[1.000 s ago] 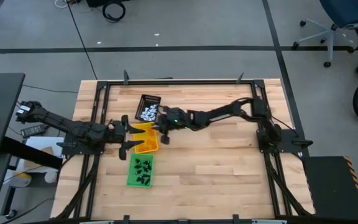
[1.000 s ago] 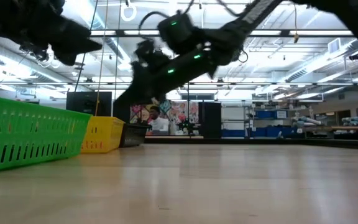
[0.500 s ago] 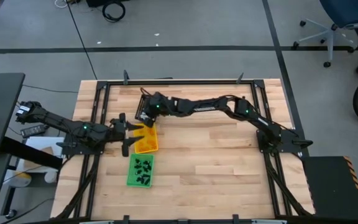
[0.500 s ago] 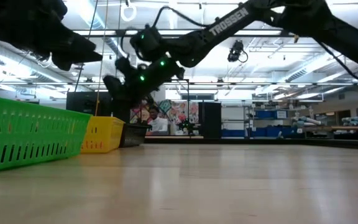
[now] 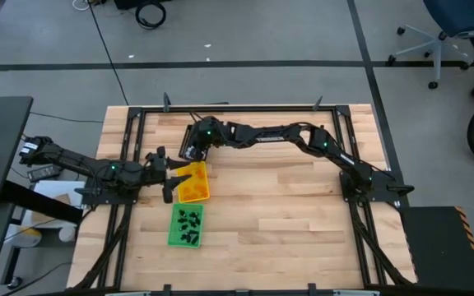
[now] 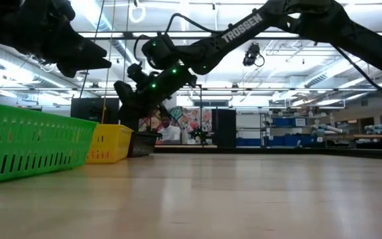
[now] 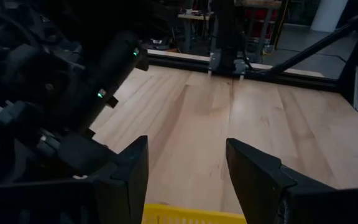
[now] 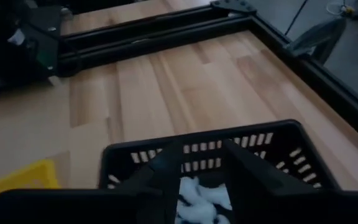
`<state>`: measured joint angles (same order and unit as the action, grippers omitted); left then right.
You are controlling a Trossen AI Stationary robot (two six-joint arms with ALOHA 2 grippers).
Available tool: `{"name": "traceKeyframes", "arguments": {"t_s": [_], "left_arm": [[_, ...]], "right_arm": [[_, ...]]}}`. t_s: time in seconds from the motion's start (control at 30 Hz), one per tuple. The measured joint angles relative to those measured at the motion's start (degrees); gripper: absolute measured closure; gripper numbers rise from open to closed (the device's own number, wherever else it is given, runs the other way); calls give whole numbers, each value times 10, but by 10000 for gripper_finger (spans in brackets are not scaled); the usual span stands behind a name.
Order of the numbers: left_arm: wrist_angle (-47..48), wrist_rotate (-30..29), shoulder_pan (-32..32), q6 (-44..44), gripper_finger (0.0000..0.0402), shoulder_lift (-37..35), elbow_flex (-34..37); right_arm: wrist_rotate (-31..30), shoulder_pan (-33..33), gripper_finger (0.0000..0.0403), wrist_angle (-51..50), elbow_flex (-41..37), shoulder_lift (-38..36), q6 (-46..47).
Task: Sort Halloween decoration
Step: Return to Home Position
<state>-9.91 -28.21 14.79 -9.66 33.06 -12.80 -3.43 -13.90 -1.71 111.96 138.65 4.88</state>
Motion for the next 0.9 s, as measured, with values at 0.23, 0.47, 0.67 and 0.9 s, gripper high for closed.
{"name": "traceKeyframes", "arguments": {"t_s": [0.23, 0.47, 0.67, 0.9], "left_arm": [[13, 13, 1, -2, 212, 0, 0], [33, 14, 1, -1, 212, 0, 0], [45, 39, 1, 18, 212, -24, 0], [81, 41, 1, 34, 212, -105, 0]], "right_arm": [[1, -7, 267, 6, 0, 0, 6], [25, -7, 268, -13, -1, -16, -3], [35, -7, 268, -17, -37, -44, -8], [5, -8, 269, 72, -178, -146, -16]]}}
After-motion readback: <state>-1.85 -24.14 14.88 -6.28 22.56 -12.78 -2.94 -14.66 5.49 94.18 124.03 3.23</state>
